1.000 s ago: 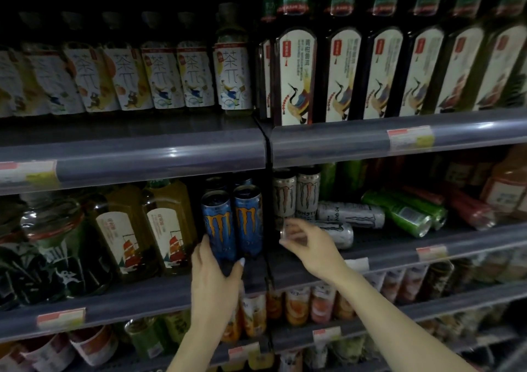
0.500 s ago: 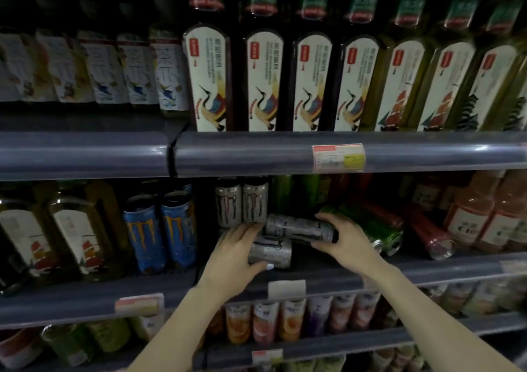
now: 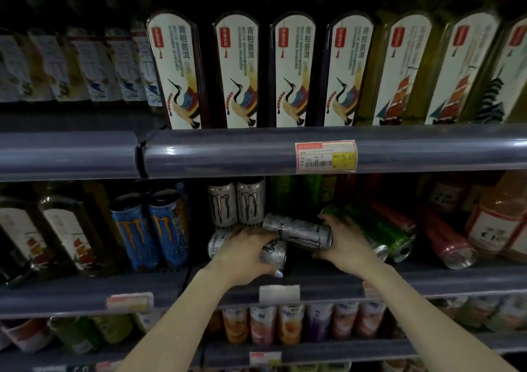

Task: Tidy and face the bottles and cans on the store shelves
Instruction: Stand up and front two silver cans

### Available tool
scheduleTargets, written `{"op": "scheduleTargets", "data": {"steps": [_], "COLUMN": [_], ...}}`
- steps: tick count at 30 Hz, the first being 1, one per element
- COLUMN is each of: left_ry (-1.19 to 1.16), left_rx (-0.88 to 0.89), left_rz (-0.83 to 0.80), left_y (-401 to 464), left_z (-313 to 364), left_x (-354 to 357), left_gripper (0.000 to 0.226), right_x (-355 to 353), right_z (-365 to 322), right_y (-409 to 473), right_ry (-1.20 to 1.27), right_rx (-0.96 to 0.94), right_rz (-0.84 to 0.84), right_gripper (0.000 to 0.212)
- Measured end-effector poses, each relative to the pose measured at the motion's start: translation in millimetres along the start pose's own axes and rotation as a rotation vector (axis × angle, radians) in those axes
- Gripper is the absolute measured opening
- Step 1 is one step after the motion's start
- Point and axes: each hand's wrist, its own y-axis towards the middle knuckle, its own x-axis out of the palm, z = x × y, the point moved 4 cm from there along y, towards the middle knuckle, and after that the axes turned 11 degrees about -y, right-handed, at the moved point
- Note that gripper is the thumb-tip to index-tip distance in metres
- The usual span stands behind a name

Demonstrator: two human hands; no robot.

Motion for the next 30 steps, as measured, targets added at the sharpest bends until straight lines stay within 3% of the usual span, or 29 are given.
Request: {"op": "scheduleTargets", "data": {"steps": [10, 15, 25, 30], "left_ry": [-0.533, -0.802, -1.023, -1.012], "left_rx": [-0.003, -0.005, -0.011, -0.008], "left_rz": [0.309, 0.526, 0.707, 0.627], "left_y": [-14, -27, -53, -53], "left_z": [-10, -19, -43, -48], "left_x": [-34, -49, -55, -45], "left_gripper": [0.078, 0.046, 0.046, 0.064], "right_x": [-32, -40, -34, -30], "right_z": [-13, -35, -76, -95], "right_y": [-6, -4, 4, 8], "right_ry": [0.466, 0.673, 0.885, 0.853], "right_rx": [0.035, 0.024, -0.022, -0.083], "right_rz": [0.214, 0.262, 0.188, 0.159], "right_gripper": [0.08, 0.076, 0.075, 0.065]}}
